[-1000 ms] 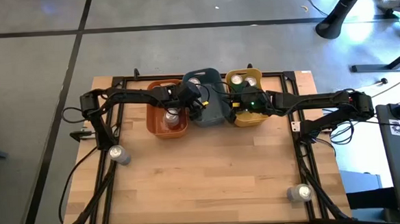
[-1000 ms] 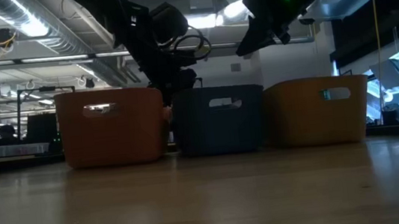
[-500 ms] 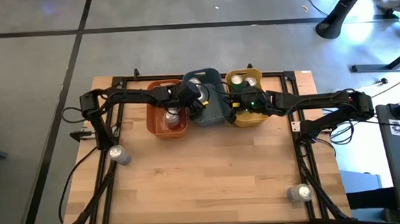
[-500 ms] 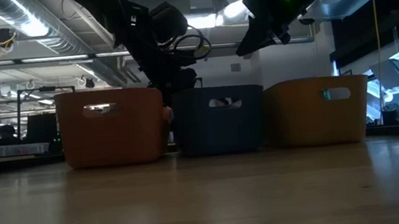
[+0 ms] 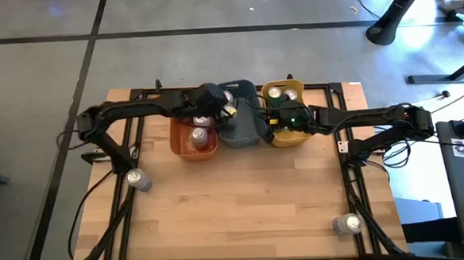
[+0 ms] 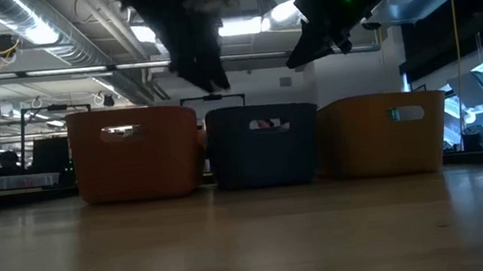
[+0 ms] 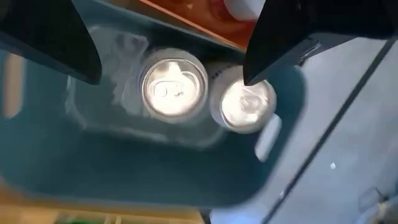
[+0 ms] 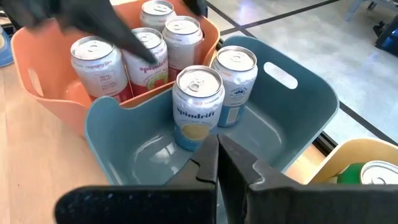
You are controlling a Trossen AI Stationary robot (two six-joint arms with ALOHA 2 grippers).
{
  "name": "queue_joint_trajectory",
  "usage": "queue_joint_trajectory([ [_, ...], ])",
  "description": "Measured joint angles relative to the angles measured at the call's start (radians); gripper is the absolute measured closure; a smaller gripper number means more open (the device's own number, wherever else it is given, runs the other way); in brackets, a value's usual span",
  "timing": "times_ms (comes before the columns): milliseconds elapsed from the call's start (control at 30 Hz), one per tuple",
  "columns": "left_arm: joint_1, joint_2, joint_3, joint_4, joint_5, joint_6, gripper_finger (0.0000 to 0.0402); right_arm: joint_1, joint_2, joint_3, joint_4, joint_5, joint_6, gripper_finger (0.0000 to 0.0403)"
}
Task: Sort soda cans
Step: Put the blue-white soda can into the blue bin
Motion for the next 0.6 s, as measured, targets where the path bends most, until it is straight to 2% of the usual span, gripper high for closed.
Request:
queue_joint_trajectory([
  [233,-0.048,-0.156,0.001,-0.11,0.003,-0.064,0.0025,0.0,0.0,0.0,-0.002,0.0,0.0,0.0395],
  [433,-0.112,-0.226,0.001,-0.328,0.03,-0.121,0.0025,0.0,0.0,0.0,-0.001,0.0,0.0,0.0395],
  [600,-0.209,-0.27,0.001,-0.548,0.043,-0.215,0.0025,0.0,0.0,0.0,-0.001,0.0,0.0,0.0395],
])
